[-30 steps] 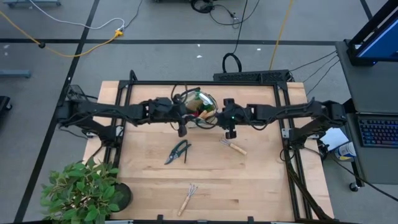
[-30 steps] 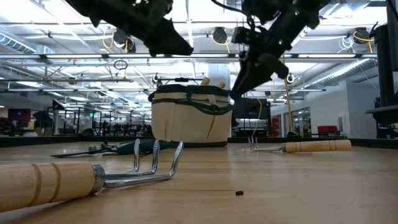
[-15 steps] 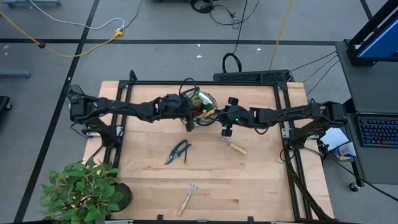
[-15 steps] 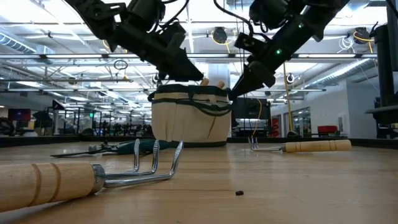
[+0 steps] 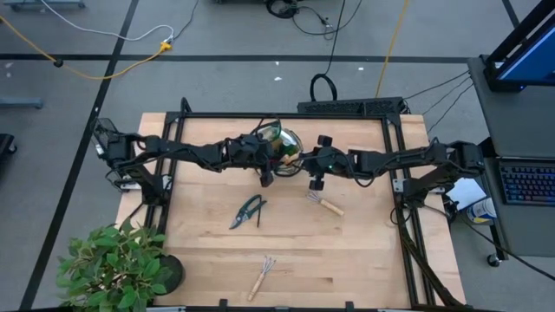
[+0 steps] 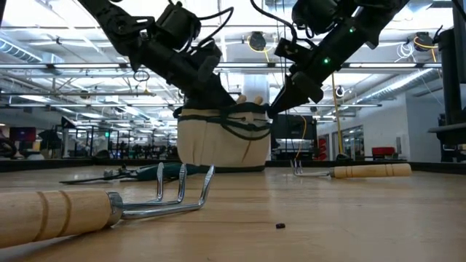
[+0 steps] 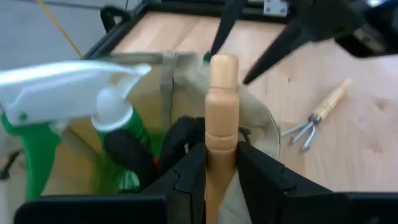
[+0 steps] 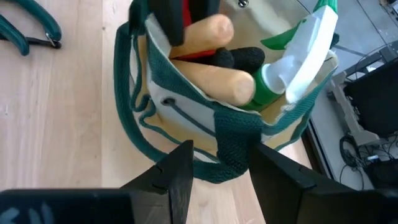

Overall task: Pick & Place Garden tools in Gardening bag
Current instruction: Put the trowel into the gardening bag

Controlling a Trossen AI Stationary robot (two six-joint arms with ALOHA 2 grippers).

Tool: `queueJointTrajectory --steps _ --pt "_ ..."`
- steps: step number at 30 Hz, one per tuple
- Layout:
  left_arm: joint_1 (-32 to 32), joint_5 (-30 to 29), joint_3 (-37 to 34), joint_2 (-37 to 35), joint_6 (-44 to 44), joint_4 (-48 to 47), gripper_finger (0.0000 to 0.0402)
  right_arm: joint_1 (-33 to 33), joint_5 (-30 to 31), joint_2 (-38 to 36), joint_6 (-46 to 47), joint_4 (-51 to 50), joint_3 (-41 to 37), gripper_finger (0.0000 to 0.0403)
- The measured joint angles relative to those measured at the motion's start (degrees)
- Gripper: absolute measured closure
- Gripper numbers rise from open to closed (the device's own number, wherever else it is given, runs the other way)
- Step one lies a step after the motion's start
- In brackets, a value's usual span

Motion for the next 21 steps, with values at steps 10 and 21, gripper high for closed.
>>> queueJointTrajectory --steps 10,21 --pt "-0.1 -1.9 1.9 -4.0 4.0 1.8 0.0309 0.1 -0.1 0.0 -1.6 0.2 0.0 0.0261" --pt "0.7 -1.4 3.0 -2.9 4.0 -9.3 0.0309 0.1 -3.1 0.0 -2.5 1.0 0.0 0.0261"
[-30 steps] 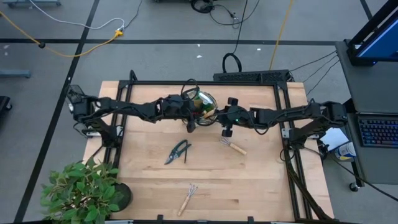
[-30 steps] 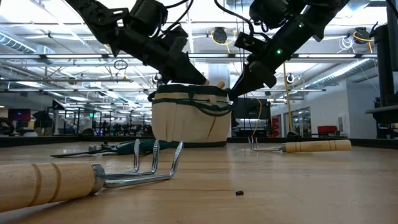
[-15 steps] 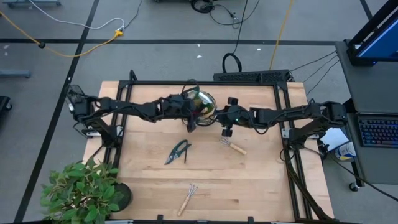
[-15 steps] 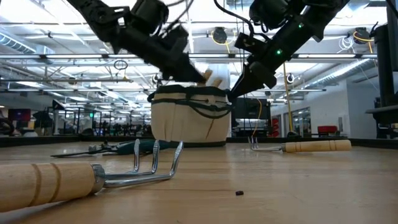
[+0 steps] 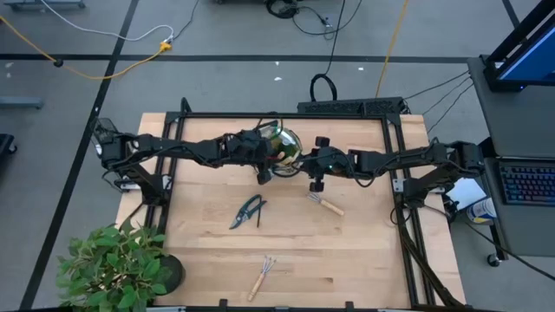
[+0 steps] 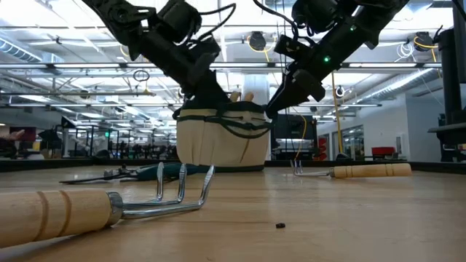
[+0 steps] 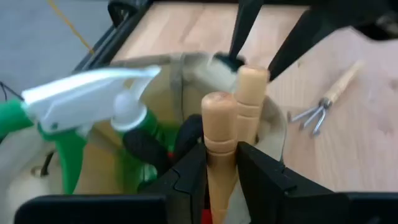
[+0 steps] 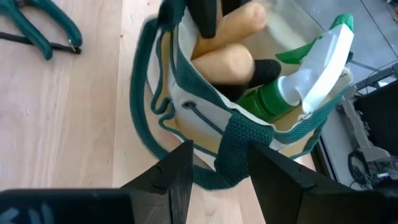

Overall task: Pick & Place Garden tools in Gardening bag
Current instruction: Put the trowel into the gardening bag

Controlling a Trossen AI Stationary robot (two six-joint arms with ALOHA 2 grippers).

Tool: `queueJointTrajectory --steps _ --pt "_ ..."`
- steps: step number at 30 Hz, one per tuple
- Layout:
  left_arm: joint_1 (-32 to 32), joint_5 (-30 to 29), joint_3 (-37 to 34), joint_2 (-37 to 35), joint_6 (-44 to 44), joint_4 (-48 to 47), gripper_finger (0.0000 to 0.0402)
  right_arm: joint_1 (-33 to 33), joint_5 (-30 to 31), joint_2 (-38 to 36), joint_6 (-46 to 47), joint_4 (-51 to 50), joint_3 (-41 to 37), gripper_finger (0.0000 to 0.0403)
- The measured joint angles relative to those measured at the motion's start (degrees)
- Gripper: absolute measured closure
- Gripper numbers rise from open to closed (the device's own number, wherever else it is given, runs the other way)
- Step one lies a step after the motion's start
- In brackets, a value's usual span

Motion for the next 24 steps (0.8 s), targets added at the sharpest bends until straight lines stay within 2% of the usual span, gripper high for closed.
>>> queueJointTrajectory --steps 6,10,13,19,24 --pt "0.5 -0.4 0.1 -0.1 -0.2 -4.3 0.0309 0.0 -0.2 0.0 -0.4 2.7 0.0 0.0261" --pt "0.4 -0.3 0.1 -0.1 0.6 -0.7 0.0309 0.0 -7.8 0.0 -0.4 5.8 0.0 0.0267" --pt "0.4 -0.1 0.1 -0.1 1.0 1.4 0.0309 0.1 -9.9 0.0 -0.4 6.3 0.0 0.0285" --pt "0.4 0.0 0.1 -0.1 2.0 0.2 0.0309 0.0 -9.0 0.0 -2.3 6.0 0.0 0.0322" --pt "0.5 -1.1 0.1 -0.1 2.1 -1.8 0.0309 0.7 -13.6 0.4 -7.8 4.1 0.0 0.031"
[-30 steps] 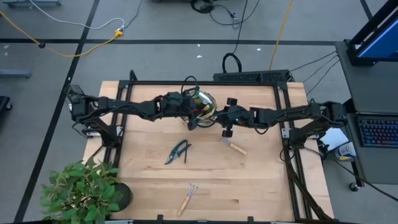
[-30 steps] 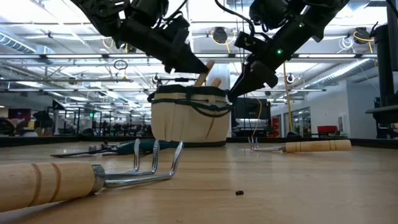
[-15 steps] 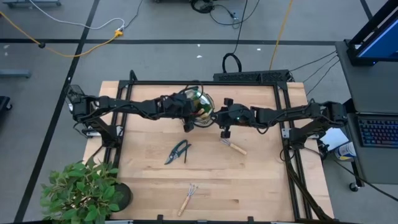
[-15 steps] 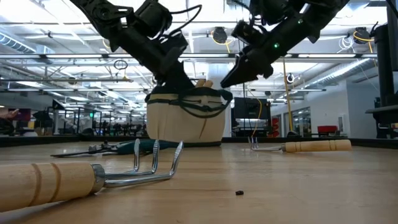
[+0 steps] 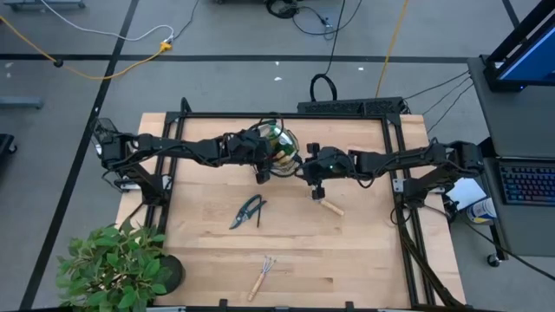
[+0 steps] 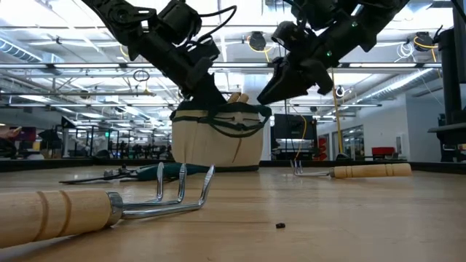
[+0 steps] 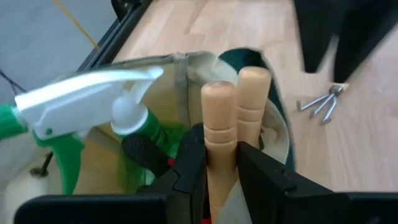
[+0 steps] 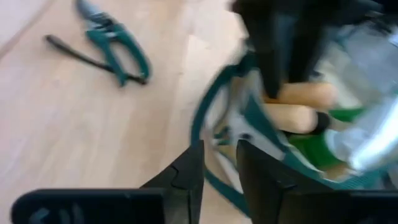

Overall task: Pick & Place Garden tools in Gardening bag
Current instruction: Put the trowel into the gardening bag

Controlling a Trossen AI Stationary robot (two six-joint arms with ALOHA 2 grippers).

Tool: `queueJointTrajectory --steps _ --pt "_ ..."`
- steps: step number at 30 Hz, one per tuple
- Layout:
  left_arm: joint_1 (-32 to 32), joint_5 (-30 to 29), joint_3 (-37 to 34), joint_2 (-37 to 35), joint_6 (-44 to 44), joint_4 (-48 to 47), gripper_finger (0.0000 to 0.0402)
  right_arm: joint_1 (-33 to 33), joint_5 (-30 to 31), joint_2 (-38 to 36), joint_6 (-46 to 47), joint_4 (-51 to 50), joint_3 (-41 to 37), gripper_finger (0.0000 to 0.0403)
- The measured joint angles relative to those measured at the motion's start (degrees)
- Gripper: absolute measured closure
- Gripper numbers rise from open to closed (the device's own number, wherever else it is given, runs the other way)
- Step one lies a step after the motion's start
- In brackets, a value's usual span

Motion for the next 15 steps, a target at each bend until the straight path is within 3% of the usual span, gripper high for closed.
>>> queueJointTrajectory --steps 8,15 --pt "0.4 -0.4 0.0 0.0 0.0 -0.5 0.0308 0.0 4.8 0.3 -11.0 4.2 0.0 0.0224" --pt "0.5 1.9 0.0 0.0 0.0 -0.5 0.0308 -5.1 -2.8 0.3 -21.9 4.0 0.0 0.0178"
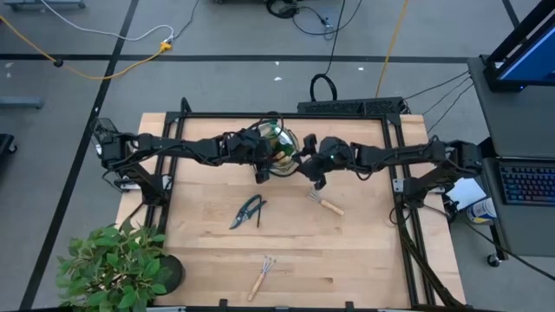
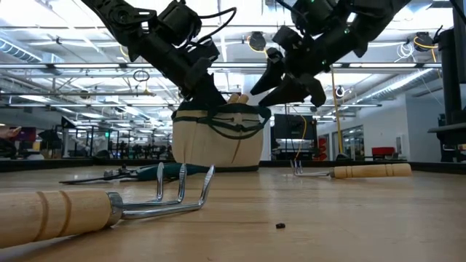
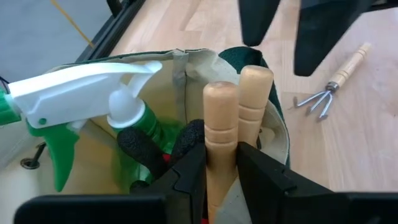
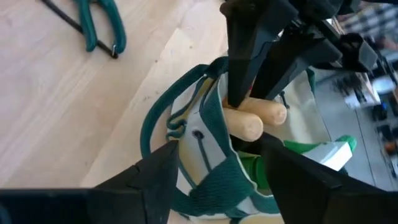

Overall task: Pick & Place Garden tools in Gardening bag
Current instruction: Put the trowel into the gardening bag, then adjust the trowels on the gardening bag

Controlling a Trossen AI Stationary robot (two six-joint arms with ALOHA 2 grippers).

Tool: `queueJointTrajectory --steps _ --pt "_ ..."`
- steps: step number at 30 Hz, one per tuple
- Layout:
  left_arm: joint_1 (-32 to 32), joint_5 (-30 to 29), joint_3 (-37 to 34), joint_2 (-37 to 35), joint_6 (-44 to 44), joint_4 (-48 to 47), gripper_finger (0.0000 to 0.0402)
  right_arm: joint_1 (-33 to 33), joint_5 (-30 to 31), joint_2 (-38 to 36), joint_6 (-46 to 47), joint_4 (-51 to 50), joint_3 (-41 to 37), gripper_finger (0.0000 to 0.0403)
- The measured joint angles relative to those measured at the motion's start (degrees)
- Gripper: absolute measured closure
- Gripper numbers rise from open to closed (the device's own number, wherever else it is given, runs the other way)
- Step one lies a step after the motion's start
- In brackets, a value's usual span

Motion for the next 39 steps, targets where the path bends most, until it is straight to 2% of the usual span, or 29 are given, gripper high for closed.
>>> queueJointTrajectory --steps 6,11,14,18,23,29,33,39 --pt "0.1 0.2 0.0 0.0 0.2 0.1 0.03 -3.7 -1.6 0.8 -0.6 0.9 0.0 0.0184" --pt "0.2 -0.9 0.0 0.0 2.1 0.3 0.0243 -5.3 -1.8 2.1 -1.4 1.5 0.0 0.0213" --pt "-0.3 -1.3 0.0 0.0 2.8 0.4 0.0204 -5.9 -4.2 3.2 -3.7 2.3 0.1 0.0231" --pt "-1.9 -3.1 -0.1 -2.5 3.0 0.1 0.0173 -5.8 -5.7 4.4 -4.9 2.9 0.0 0.0244" --pt "-4.5 -9.9 -0.1 -7.1 4.9 -3.1 0.0165 -5.9 -5.6 4.5 -4.9 3.8 0.0 0.0247" --pt "-6.9 -8.7 0.0 -9.2 3.7 -10.7 0.0165 -5.9 -5.6 4.5 -7.2 3.7 0.0 0.0255" --pt "-7.1 -8.7 0.0 -7.0 4.6 -11.9 0.0165 -5.9 -5.6 4.5 -11.3 5.2 0.0 0.0291" --pt "-7.0 -9.1 0.0 -5.3 7.5 -8.6 0.0165 -5.9 -5.4 4.5 -13.9 6.2 0.0 0.0378"
